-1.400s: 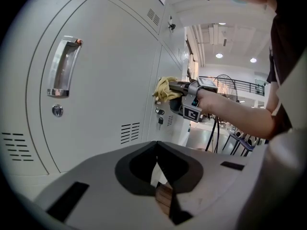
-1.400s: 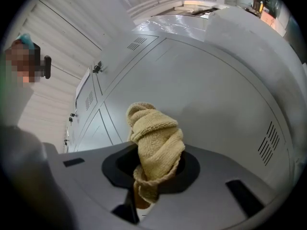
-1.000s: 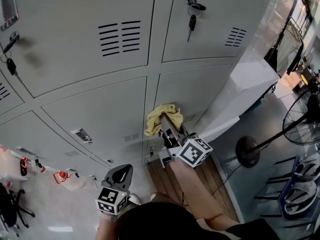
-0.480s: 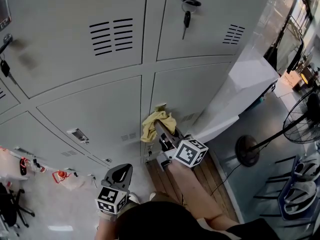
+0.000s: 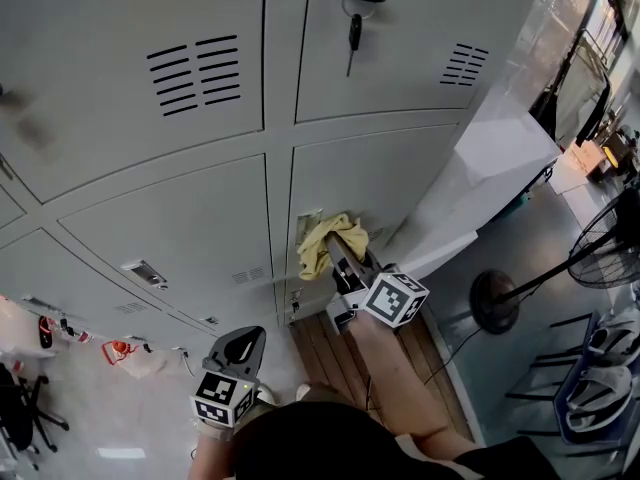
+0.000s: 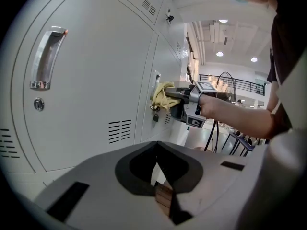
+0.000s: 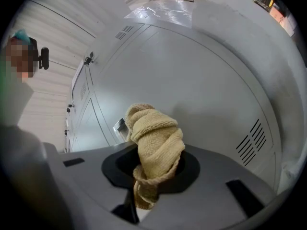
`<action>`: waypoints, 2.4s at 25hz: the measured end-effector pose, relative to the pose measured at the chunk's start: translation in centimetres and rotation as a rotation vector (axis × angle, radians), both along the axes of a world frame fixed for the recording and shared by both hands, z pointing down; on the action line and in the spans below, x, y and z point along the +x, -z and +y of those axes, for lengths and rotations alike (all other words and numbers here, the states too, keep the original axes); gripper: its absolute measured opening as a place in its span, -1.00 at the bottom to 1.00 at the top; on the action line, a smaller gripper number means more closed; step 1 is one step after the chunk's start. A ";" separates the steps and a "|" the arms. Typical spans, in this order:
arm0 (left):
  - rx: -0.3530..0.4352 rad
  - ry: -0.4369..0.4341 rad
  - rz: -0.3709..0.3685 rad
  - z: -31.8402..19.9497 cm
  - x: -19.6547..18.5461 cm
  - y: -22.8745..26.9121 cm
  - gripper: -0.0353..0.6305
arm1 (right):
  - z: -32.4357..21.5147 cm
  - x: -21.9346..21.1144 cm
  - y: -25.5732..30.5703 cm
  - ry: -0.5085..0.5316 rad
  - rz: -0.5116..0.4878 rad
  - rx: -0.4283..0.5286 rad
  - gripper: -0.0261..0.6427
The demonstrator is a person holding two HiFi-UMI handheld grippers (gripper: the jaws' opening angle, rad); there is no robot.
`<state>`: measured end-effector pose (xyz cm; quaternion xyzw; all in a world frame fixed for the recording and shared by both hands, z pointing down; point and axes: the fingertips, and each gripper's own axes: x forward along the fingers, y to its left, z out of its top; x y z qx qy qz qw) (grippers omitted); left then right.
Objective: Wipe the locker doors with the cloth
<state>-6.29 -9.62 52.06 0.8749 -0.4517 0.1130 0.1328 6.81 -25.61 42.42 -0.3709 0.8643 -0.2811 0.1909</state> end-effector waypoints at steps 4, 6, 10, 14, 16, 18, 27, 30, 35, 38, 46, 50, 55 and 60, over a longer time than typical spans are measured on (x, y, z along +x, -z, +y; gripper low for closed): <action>-0.006 -0.008 -0.007 -0.6 0.9 0.0 -0.87 | -0.9 2.2 0.1 -0.019 0.004 0.006 -0.67; -0.005 -0.015 -0.010 -1.0 1.5 -0.2 -0.87 | -1.4 3.4 0.1 -0.031 0.004 0.010 -0.67; -0.015 -0.039 -0.018 -1.5 3.0 -0.2 -0.87 | -2.4 6.2 0.3 -0.070 0.002 0.013 -0.67; -0.018 -0.053 -0.024 -2.1 4.2 -0.8 -0.87 | -3.4 9.0 0.2 -0.111 -0.002 0.019 -0.67; -0.019 -0.058 -0.026 -2.3 4.7 -0.9 -0.87 | -4.0 10.6 0.1 -0.141 -0.012 0.016 -0.67; -0.025 -0.060 -0.031 -2.4 5.0 -1.0 -0.87 | -4.5 11.9 -0.1 -0.165 -0.020 0.014 -0.67; -0.033 -0.062 -0.050 -2.8 5.6 -1.1 -0.87 | -5.7 15.5 -2.2 -0.227 -0.059 -0.033 -0.66; -0.038 -0.062 -0.056 -2.7 5.5 -1.2 -0.87 | -5.9 15.9 -3.0 -0.238 -0.068 -0.051 -0.67; -0.046 -0.063 -0.065 -2.6 5.1 -1.6 -0.87 | -5.7 15.5 -3.9 -0.248 -0.064 -0.074 -0.67; -0.049 -0.066 -0.063 -2.5 4.9 -1.6 -0.87 | -5.5 14.9 -4.5 -0.246 -0.061 -0.087 -0.67; -0.061 -0.079 -0.076 -1.8 3.9 -1.8 -0.87 | -4.8 12.5 -5.9 -0.222 -0.055 -0.120 -0.67; -0.064 -0.071 -0.074 -1.4 3.0 -1.7 -0.87 | -4.1 10.5 -6.8 -0.197 -0.047 -0.137 -0.68; -0.066 -0.063 -0.070 -0.8 1.8 -1.9 -0.87 | -3.0 7.6 -7.8 -0.154 -0.038 -0.162 -0.68; -0.072 -0.053 -0.068 0.0 0.5 -2.0 -0.87 | -2.0 4.4 -8.3 -0.099 -0.033 -0.170 -0.68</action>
